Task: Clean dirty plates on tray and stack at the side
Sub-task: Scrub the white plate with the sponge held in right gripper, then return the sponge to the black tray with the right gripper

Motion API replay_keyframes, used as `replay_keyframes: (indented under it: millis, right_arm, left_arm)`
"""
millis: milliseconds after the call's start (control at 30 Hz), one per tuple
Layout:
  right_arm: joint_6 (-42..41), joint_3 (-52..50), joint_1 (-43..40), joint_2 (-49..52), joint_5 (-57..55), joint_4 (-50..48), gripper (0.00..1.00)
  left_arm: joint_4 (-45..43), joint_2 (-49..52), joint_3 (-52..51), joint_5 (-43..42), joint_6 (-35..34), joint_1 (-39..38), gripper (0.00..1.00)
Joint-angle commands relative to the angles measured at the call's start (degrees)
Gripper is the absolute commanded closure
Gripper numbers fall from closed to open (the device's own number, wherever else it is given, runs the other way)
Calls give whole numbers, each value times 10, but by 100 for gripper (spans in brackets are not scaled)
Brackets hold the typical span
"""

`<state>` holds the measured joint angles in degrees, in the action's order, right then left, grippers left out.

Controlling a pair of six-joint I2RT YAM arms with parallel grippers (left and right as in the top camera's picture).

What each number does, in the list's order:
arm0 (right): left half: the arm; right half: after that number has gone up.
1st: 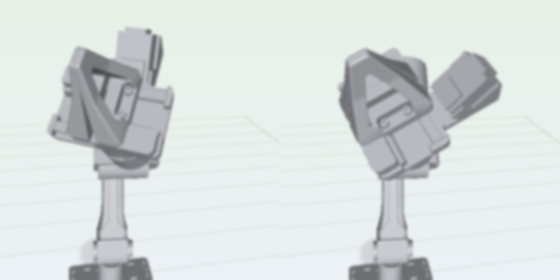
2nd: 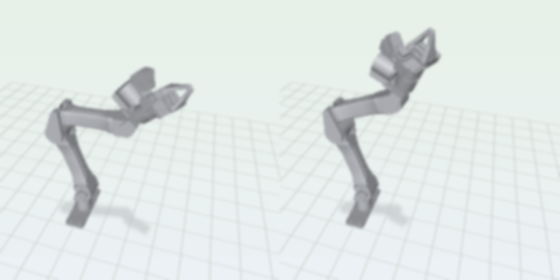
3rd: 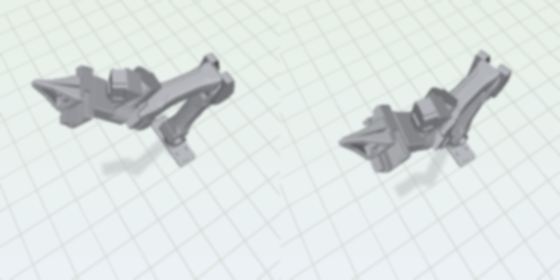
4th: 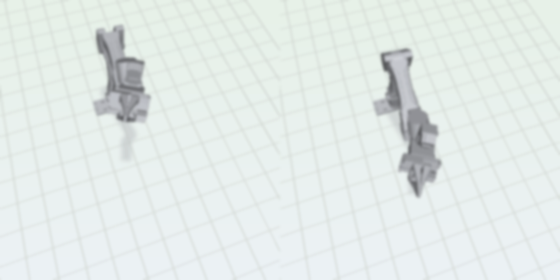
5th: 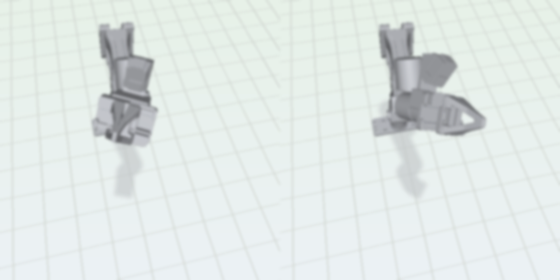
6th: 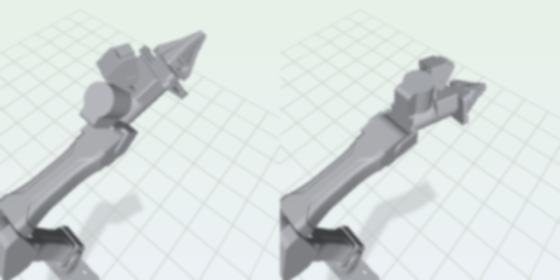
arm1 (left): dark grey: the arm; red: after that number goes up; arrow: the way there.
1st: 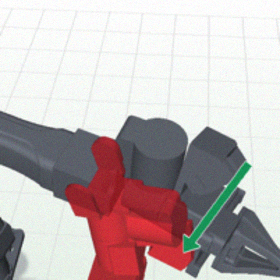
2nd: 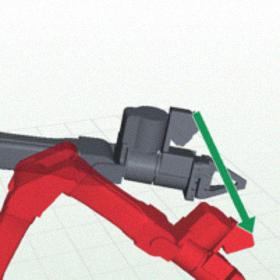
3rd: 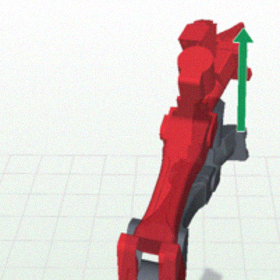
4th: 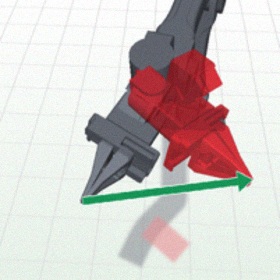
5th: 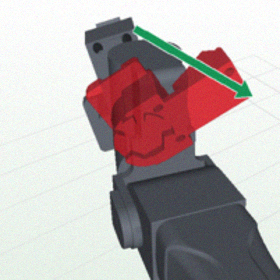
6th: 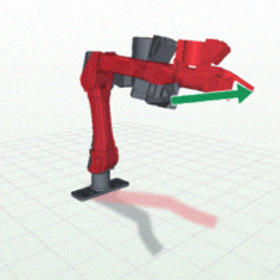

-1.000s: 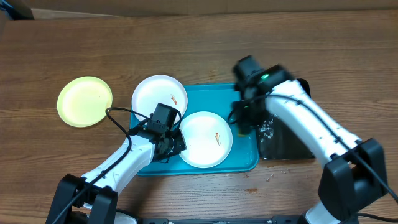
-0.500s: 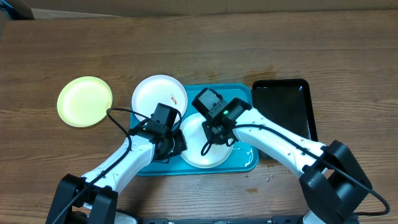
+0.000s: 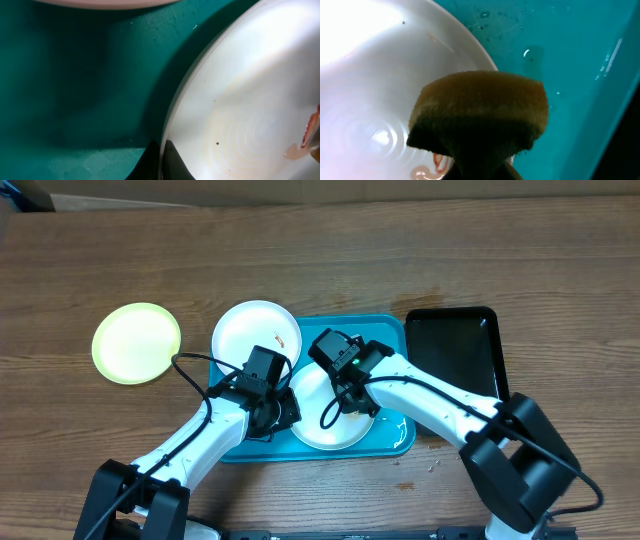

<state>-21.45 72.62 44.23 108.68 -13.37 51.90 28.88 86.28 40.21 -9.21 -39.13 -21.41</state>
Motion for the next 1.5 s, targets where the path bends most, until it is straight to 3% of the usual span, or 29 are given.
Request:
replay_keyframes:
  millis: [0,300,567,800,1000,1233,1333,1467]
  right_arm:
    - [-10,-3,-3,28,-8,-10,96]
    - [-12,-3,-3,45,183,-24,96]
    - [-8,1,-9,45,260,-47,96]
    - [85,110,-70,16,350,16,96]
    - [132,223,-160,-38,335,139,96]
    - [99,228,-301,-63,210,247,96]
    - [58,197,-367,-63,157,249,96]
    - [49,139,-431,-62,165,198,96]
  left_arm:
    - [-2,6,-2,-3,-12,-4,96]
    - [-2,6,-2,-3,-12,-4,96]
    - [-2,6,-2,-3,-12,-4,96]
    - [-2,6,-2,-3,-12,-4,96]
    - [-2,6,-2,-3,-11,-4,96]
    - [5,-6,12,3,-7,-4,96]
    - [46,-22,52,38,2,-4,96]
    - [116,-35,126,95,30,-4,96]
